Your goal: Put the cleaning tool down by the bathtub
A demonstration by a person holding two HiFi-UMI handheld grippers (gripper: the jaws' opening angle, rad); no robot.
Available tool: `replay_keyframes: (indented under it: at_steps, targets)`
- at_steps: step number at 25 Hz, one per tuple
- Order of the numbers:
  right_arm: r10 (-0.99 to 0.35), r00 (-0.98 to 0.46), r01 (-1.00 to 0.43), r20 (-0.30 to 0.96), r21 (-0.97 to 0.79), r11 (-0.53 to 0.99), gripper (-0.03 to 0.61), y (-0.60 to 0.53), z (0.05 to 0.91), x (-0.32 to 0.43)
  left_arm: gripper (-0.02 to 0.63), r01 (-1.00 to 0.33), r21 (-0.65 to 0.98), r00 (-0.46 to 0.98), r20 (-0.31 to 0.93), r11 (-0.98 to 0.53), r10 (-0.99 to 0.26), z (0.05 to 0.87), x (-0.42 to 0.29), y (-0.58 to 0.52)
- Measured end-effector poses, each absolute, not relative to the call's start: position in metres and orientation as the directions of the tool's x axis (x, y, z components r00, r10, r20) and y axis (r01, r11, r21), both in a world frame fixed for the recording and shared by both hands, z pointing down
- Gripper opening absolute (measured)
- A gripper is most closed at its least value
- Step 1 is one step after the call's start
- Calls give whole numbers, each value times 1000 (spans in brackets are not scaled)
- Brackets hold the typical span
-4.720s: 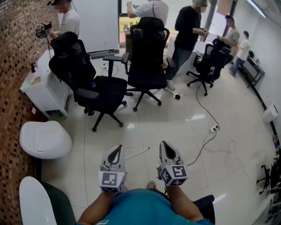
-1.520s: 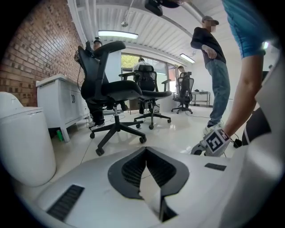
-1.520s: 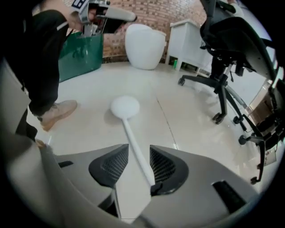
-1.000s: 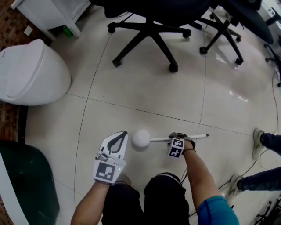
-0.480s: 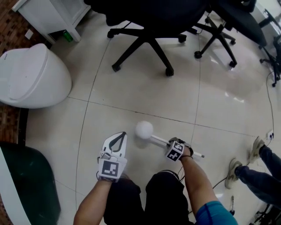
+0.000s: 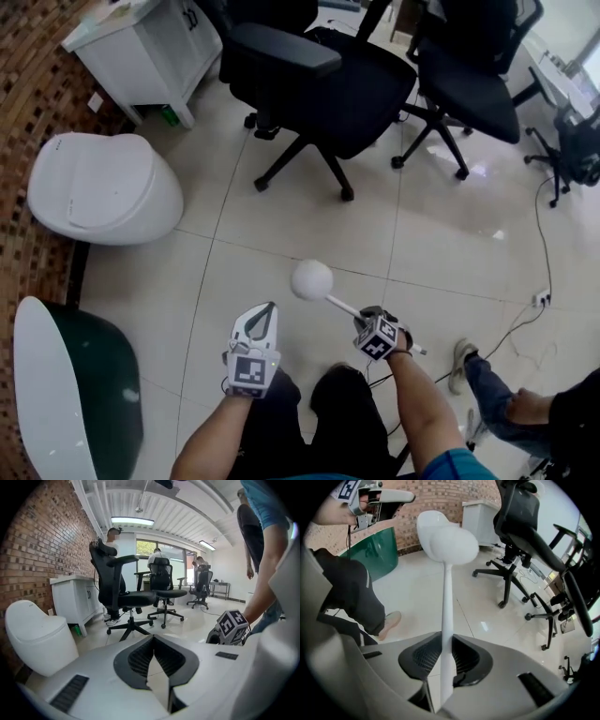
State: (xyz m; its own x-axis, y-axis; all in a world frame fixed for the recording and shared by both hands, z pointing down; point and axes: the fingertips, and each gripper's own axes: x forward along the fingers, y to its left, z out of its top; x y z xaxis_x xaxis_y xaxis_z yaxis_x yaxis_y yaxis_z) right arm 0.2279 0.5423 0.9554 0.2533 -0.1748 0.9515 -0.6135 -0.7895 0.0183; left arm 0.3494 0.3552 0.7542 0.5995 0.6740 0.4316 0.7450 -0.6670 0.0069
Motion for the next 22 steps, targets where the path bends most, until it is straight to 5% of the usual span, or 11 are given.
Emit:
replay_keyframes:
  at_steps: [11, 22]
  targets:
    - [-198, 349, -591, 916, 51, -805, 87, 477, 664, 196, 0, 697, 31, 647, 402, -716, 648, 502, 291, 279]
    - [-246, 508, -550, 825, 91, -830, 88, 390, 486, 219, 0, 630, -12, 734, 336, -776, 591, 368, 285, 187]
